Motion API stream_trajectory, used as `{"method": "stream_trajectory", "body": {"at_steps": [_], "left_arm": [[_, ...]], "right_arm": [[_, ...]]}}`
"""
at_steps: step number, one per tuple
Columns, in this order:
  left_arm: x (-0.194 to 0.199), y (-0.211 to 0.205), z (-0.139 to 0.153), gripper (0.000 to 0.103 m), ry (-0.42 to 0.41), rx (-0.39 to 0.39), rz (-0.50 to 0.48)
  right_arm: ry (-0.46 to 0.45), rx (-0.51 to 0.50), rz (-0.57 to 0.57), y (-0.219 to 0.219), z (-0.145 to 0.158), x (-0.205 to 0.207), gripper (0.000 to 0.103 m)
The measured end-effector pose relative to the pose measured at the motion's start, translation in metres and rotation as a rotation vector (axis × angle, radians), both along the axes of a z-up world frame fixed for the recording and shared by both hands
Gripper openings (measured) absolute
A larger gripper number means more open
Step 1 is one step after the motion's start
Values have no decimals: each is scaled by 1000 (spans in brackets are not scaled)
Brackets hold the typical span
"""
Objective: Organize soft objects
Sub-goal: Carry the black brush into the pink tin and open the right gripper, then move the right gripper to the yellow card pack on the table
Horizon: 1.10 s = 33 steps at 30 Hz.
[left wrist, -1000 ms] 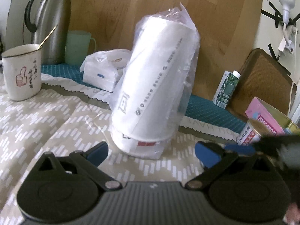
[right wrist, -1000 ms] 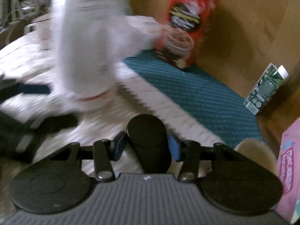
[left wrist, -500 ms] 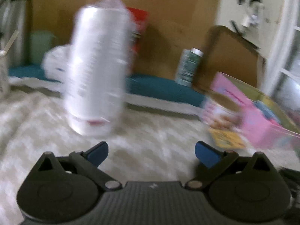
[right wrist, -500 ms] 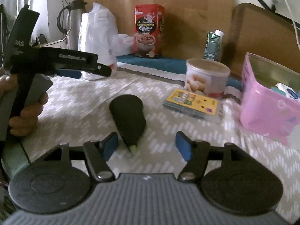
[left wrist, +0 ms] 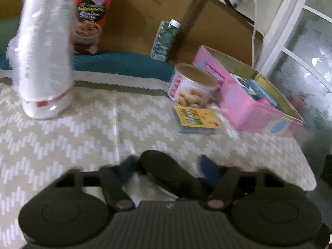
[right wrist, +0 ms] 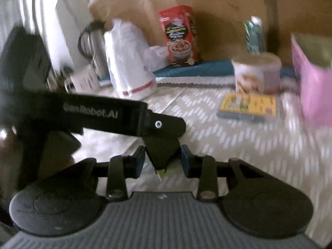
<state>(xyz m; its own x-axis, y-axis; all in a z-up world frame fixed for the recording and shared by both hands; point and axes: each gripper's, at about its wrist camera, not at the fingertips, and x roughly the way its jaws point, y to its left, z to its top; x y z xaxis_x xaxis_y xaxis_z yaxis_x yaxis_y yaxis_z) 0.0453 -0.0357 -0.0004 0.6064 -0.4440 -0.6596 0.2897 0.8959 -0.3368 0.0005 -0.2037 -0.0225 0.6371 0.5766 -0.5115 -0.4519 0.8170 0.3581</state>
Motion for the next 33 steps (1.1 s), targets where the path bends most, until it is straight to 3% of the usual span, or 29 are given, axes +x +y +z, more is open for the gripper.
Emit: {"method": "stream_trajectory", "body": {"at_steps": [1,2,12,15,21,22,23,24,26,29,31,33], "left_arm": [[1,-4,2,46,-5,9,-4],[1,-7,5,45,-13,13,-15],[25,-97,64,44,-168,7,-183],[37,-136,78,45,-223,21,-238],[70,-207,84,47,-256,15,-323],[77,-215,82,54,-250,8,-328],[85,-226,80,64,-251,13,-322],[91,-234,76,67,-266,37,-297],[100,-247,66,68,-291,104,-242],[112,-248,51,69,-238,126,-216],[113,-242,49,73,-253,111,-200],[112,-239,47,73,-267,143,-174]], "right_arm": [[11,36,-14,-7,0,-3,39],[7,45,-30,-11,1,-6,39],[-250,27,-235,-60,35,-31,39],[-327,-8,-317,-84,45,-31,39],[-383,-59,-464,-131,55,-9,39],[-389,-69,-486,-138,55,-3,39],[-398,-89,-517,-142,53,3,39],[-410,-119,-555,-148,52,12,40],[-423,-172,-621,-160,48,29,40],[-427,-272,-764,-175,32,55,41],[-360,-251,-802,-189,24,66,41],[-381,-216,-799,-197,23,60,43]]}}
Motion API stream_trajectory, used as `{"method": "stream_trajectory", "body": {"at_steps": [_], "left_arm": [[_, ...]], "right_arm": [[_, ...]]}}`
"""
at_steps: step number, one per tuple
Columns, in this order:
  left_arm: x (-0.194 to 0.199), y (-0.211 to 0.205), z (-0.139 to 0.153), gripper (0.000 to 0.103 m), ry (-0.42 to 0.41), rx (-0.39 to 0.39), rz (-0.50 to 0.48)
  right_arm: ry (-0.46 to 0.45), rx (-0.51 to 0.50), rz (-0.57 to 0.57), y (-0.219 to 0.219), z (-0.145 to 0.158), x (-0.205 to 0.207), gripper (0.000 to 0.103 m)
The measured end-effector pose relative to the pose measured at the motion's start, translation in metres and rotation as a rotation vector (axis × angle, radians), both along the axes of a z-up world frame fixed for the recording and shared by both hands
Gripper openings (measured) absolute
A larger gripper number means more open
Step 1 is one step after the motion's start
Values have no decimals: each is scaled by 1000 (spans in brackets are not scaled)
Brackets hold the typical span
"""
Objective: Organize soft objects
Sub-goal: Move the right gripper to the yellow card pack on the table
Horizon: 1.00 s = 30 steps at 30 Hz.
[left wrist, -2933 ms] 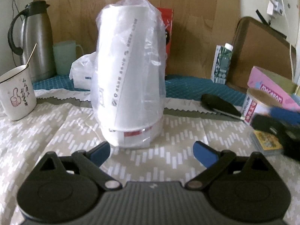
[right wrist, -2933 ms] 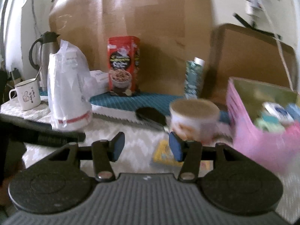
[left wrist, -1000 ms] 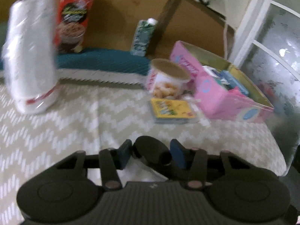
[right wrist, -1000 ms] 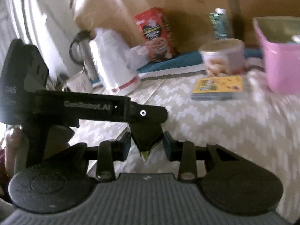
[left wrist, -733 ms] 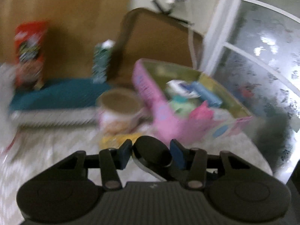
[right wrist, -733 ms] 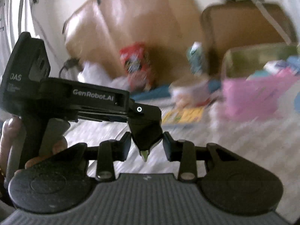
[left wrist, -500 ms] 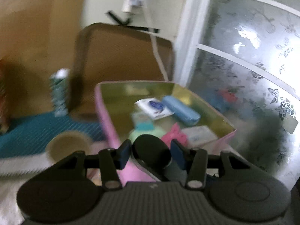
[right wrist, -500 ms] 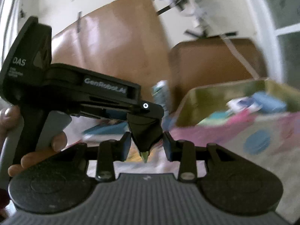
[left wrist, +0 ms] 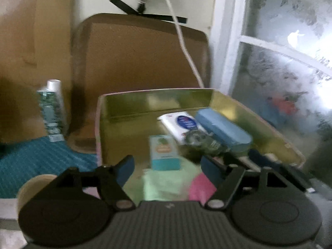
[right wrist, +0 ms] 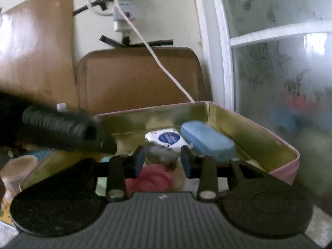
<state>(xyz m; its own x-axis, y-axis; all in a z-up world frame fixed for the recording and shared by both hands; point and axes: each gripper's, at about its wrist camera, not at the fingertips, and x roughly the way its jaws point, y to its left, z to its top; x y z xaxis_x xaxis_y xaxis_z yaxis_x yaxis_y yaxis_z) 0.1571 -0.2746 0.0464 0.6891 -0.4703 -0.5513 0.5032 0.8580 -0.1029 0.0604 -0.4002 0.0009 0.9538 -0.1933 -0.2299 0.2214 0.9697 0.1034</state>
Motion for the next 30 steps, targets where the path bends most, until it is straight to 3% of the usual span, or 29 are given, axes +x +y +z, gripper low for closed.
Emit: {"method": "stream_trajectory", "body": {"at_steps": [4,9,14,17,20,23,26,30], "left_arm": [[-5,17,3,73,26,-60,15],[-32,62,18,73,-27,-102,33],[-57,133,17,85,-52,-61,141],[-62,179,2,85,-4,-18,226],[-62,219,-22,85,79,6,314],[-61,253,-44,85,148,-11,382],[-65,276,-51,85,155,-34,413],[-71,294,-54,87,145,-57,424]], "right_arm": [[-24,20,17,-3,0,-9,48],[-48,40,32,0,4,-14,48],[-105,41,44,5,9,-24,48],[-162,65,69,10,15,-41,48],[-182,103,170,31,19,-60,49],[-109,55,346,71,20,-66,54],[44,-31,560,124,12,-58,56],[172,-222,598,179,-2,-36,64]]}}
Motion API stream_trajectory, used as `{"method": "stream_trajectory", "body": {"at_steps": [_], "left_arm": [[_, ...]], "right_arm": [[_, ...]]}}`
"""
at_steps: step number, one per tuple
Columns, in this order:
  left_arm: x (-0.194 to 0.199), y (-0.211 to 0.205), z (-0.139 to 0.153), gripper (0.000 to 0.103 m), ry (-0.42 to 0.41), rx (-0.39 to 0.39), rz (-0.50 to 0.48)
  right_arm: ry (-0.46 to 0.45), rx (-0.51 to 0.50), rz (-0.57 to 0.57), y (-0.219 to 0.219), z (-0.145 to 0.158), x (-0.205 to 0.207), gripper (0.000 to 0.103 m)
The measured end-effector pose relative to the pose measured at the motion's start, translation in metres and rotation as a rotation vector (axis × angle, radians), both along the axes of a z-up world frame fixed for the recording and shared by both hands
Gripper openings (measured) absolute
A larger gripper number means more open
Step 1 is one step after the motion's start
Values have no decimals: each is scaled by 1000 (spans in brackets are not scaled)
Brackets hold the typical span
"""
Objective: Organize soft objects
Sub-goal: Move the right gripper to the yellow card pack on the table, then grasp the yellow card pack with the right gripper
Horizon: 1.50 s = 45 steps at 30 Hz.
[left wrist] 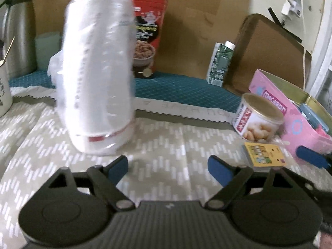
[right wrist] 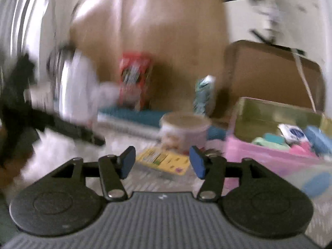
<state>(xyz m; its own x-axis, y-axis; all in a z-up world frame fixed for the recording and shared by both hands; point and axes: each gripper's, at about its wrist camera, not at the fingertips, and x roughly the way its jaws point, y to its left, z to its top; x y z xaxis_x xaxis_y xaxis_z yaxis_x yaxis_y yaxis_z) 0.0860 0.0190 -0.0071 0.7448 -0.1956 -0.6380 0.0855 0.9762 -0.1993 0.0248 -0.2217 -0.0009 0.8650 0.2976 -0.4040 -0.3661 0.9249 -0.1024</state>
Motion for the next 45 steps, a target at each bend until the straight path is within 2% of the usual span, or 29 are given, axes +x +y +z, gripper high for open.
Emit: {"method": "stream_trajectory", "body": {"at_steps": [3,4,6,7,10,14,19,21,25,28,32,35,40,41,43,45], "left_arm": [[-8,5,-4,88,-33,25,-12],[-10,5,-5,89,-41,32,-18],[-10,4,-5,90,-48,13,-38],[-10,5,-5,90,-49,4,-40],[-8,11,-5,91,-49,-36,-39],[-9,20,-4,91,-50,-99,-39],[-8,23,-5,91,-45,-156,-72],[-8,21,-5,91,-44,-162,-94],[-10,17,-4,91,-42,-147,-106],[-13,17,-3,91,-31,-150,-118],[-30,24,1,90,-5,-177,-144],[-43,31,4,82,42,-217,-178],[-63,26,8,79,78,-213,-223],[-65,22,9,76,87,-207,-235],[-65,11,7,71,114,-192,-265],[-66,-1,6,71,102,-158,-271]], "right_arm": [[81,-3,-62,10,-3,29,80],[112,7,-72,10,-3,37,82],[174,33,-78,9,-5,53,84],[186,33,-78,12,-9,55,91],[209,19,-52,16,-13,59,99],[228,-48,-17,28,-17,60,99],[212,-37,25,41,-18,35,98],[203,-24,59,50,-18,15,98],[182,-71,132,72,-21,-20,98],[188,-65,162,77,-19,-29,99],[236,-12,139,66,-18,-26,102],[264,39,111,55,-19,-27,103],[265,47,110,54,-20,-32,103],[263,40,110,55,-20,-32,103],[261,29,117,56,-21,-33,103],[260,26,121,56,-21,-34,102]]}}
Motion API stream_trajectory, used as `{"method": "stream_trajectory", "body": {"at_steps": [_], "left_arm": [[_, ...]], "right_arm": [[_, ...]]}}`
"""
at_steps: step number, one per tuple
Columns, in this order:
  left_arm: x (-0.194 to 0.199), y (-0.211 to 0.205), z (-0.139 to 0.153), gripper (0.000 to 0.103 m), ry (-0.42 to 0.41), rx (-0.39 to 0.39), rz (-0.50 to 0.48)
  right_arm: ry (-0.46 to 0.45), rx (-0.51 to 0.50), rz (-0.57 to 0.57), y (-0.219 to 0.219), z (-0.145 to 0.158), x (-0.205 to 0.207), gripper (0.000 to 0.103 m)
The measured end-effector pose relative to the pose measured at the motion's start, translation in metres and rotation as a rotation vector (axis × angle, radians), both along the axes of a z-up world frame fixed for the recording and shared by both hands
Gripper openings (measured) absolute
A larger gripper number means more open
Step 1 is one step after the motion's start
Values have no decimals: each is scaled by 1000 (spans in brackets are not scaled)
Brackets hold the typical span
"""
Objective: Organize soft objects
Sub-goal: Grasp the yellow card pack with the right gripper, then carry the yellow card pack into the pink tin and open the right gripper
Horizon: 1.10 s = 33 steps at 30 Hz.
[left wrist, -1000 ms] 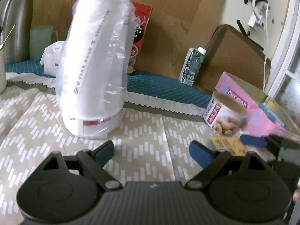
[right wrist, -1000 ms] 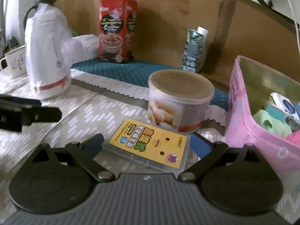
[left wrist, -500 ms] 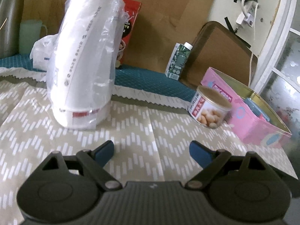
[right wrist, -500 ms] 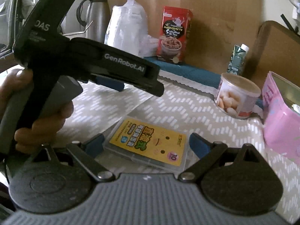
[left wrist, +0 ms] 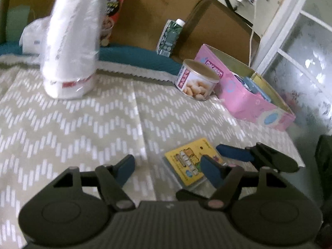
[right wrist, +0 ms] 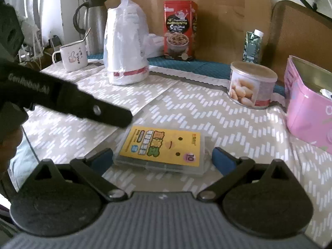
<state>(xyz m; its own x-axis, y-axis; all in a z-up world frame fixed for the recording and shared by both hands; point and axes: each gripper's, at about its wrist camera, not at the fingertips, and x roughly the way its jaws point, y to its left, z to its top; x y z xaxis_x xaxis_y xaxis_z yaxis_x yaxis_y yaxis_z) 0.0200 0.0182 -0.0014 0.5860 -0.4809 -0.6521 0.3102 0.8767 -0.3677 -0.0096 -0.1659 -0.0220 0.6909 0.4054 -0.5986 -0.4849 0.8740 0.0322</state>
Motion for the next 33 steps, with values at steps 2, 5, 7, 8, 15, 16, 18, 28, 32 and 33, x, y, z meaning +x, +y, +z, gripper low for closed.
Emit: {"method": "stream_trajectory", "body": {"at_steps": [2,5,7,8,15,16,18,28,32,33], "left_arm": [[1,-10,0,67,-3,12,-12],[0,-25,0,63,10,-1,-55],[-2,-41,1,63,-4,29,-89],[-2,-47,0,63,-8,34,-103],[8,-113,-1,63,-5,21,-254],[9,-126,-1,63,-10,27,-280],[9,-152,-1,63,-17,38,-333],[-4,-205,-3,78,-50,109,-422],[-9,-215,0,54,-36,111,-478],[-10,-218,2,54,-46,122,-471]], "right_arm": [[-2,9,1,-2,0,-2,100],[-8,25,-3,-7,0,-9,98],[-19,24,-15,-12,-1,-15,98],[-26,19,-28,-15,-1,-18,98],[-71,12,-177,-61,-3,-42,97],[-80,9,-202,-68,-4,-46,97],[-105,-7,-264,-83,-4,-55,97],[-149,20,-508,-153,-14,-82,97],[-170,34,-492,-157,-15,-85,95],[-175,54,-475,-156,-15,-85,94]]}}
